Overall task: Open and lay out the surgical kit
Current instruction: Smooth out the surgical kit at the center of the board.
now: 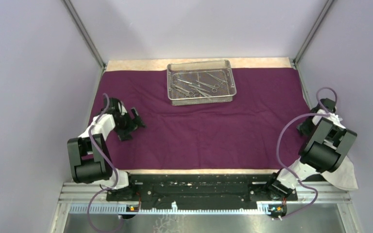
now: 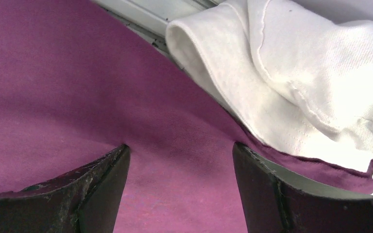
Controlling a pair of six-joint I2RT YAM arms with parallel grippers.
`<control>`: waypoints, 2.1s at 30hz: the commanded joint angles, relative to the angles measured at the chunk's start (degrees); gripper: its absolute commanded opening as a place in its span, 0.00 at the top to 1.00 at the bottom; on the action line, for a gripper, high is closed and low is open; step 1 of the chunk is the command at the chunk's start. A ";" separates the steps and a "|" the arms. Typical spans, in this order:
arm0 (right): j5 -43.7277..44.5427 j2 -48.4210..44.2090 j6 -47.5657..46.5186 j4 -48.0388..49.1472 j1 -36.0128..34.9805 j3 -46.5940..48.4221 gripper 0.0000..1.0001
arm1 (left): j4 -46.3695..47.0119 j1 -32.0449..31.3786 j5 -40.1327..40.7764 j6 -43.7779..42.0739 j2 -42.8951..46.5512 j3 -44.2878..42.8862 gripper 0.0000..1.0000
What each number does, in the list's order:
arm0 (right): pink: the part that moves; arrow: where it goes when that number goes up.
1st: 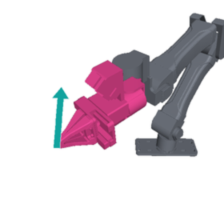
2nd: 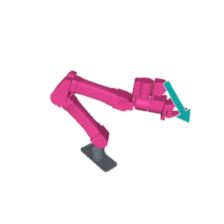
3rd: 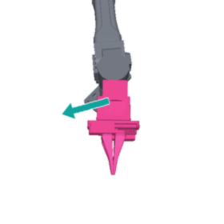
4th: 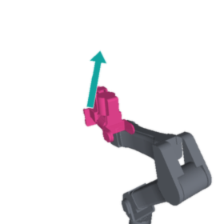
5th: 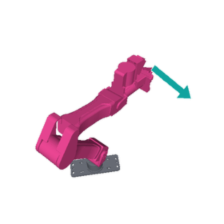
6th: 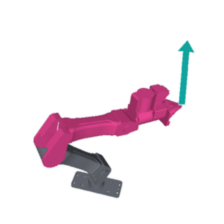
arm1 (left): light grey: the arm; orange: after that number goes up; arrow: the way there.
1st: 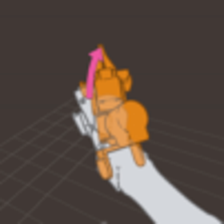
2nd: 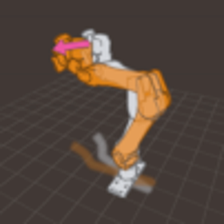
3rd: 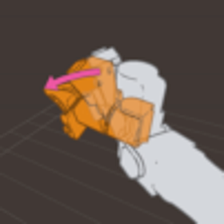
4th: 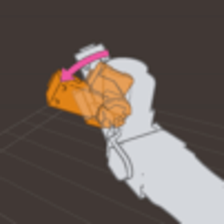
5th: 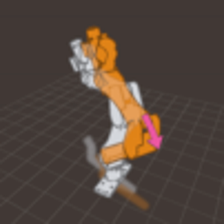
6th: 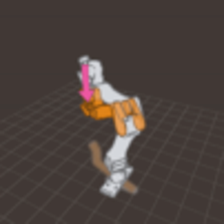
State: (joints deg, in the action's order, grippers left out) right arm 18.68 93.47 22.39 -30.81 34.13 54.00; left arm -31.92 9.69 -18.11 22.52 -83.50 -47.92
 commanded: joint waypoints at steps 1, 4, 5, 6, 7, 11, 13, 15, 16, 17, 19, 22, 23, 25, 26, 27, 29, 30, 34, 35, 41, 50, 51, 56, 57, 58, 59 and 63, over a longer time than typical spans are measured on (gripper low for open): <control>3.05 1.80 0.49 0.88 5.20 -3.27 0.23 | 0.53 5.30 3.70 2.50 -0.61 2.60 0.01; 2.26 2.37 0.72 -0.31 7.61 -1.68 0.23 | -2.20 8.09 7.60 1.80 1.05 2.86 0.01; 1.40 2.13 0.35 -0.69 7.32 -0.88 0.25 | -2.85 8.09 8.32 0.94 2.24 2.42 0.01; 0.92 1.58 0.35 -1.19 6.71 -0.17 0.25 | -3.47 8.14 8.43 0.36 4.03 1.85 0.01; 0.71 0.87 0.43 -1.91 5.60 0.59 0.25 | -4.01 8.06 8.36 -0.02 5.81 1.16 0.01; 3.05 -3.08 -0.01 -6.03 -1.73 3.29 0.23 | -6.99 7.36 7.73 0.09 9.83 -2.01 0.01; 2.40 -5.65 0.39 -7.39 -5.00 3.20 0.22 | -7.70 7.04 7.96 0.34 9.91 -2.58 0.01; 1.04 -7.59 0.84 -8.13 -6.18 2.39 0.21 | -6.48 7.00 7.47 -0.30 10.59 -2.19 0.01; 0.26 -8.10 1.16 -8.45 -6.24 1.92 0.21 | -5.60 7.05 7.28 -0.79 10.53 -1.99 0.01; -0.23 -8.36 1.05 -8.63 -6.26 1.63 0.21 | -5.07 7.06 7.36 -1.42 9.96 -1.99 0.01; -1.21 -8.24 -0.12 -7.38 -6.24 1.16 0.20 | -4.03 7.01 6.93 -2.49 8.04 -2.43 0.01; -3.05 -6.49 -1.25 -6.22 -6.24 1.65 0.19 | -4.05 7.02 5.51 -3.05 3.94 -3.73 0.01; -3.18 -5.64 -1.45 -5.70 -6.22 1.90 0.18 | -4.31 7.08 5.50 -2.97 2.92 -4.00 0.01; -3.35 -4.11 -1.58 -5.34 -6.14 2.66 0.17 | -4.09 7.14 5.97 -2.68 2.22 -3.40 0.01; -3.71 -3.46 -1.62 -5.33 -6.15 2.96 0.17 | -3.78 7.17 6.10 -2.66 2.47 -2.94 0.01; -3.85 -3.35 -1.60 -5.24 -6.18 3.09 0.17 | -3.44 7.14 6.49 -2.58 2.76 -2.60 0.01; -4.73 -3.89 -1.83 -5.29 -6.17 3.30 0.18 | -3.51 7.17 6.72 -2.49 3.15 -2.20 0.01; -5.49 -4.44 -1.90 -5.62 -6.18 3.44 0.18 | -3.62 7.16 6.64 -2.44 3.31 -2.10 0.01; -8.40 -8.98 -0.73 -7.00 -6.17 2.45 0.19 | -3.31 6.99 4.15 -1.61 4.61 -1.11 0.01; -8.26 -9.40 -0.38 -7.48 -6.10 2.33 0.19 | -3.09 6.86 3.37 -1.33 5.01 -0.82 0.01; -9.32 -9.75 4.40 -7.65 0.66 2.68 0.20 | -2.85 3.87 2.38 -2.68 6.20 -0.41 0.01; -30.33 -5.63 -2.36 2.55 -4.58 8.57 0.19 | 1.22 2.13 -4.03 -4.98 6.99 -2.20 0.01; -30.16 -4.33 -2.13 2.89 -6.58 9.25 0.19 | 2.45 2.11 -5.57 -4.29 6.76 -2.15 0.01; -30.86 2.99 -2.12 2.76 -12.06 11.64 0.19 | 1.81 2.37 -3.78 -3.03 2.29 -3.23 0.01; -31.53 4.14 -2.20 2.62 -12.20 11.81 0.19 | 1.01 2.80 -2.50 -3.17 1.15 -3.31 0.01; -30.83 4.85 -2.40 2.26 -12.23 11.91 0.19 | 0.09 3.11 -1.07 -3.38 0.16 -3.32 0.01; -29.81 5.26 -2.83 2.10 -12.21 11.67 0.19 | -0.87 3.82 0.66 -3.44 -0.72 -3.32 0.01; -24.82 6.28 -5.63 1.61 -11.98 9.99 0.17 | -2.22 5.70 6.25 -4.53 -2.65 -2.33 0.01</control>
State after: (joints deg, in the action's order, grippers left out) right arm -9.96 99.83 19.55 -29.41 21.63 64.18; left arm -32.27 13.58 -17.54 18.87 -84.93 -49.82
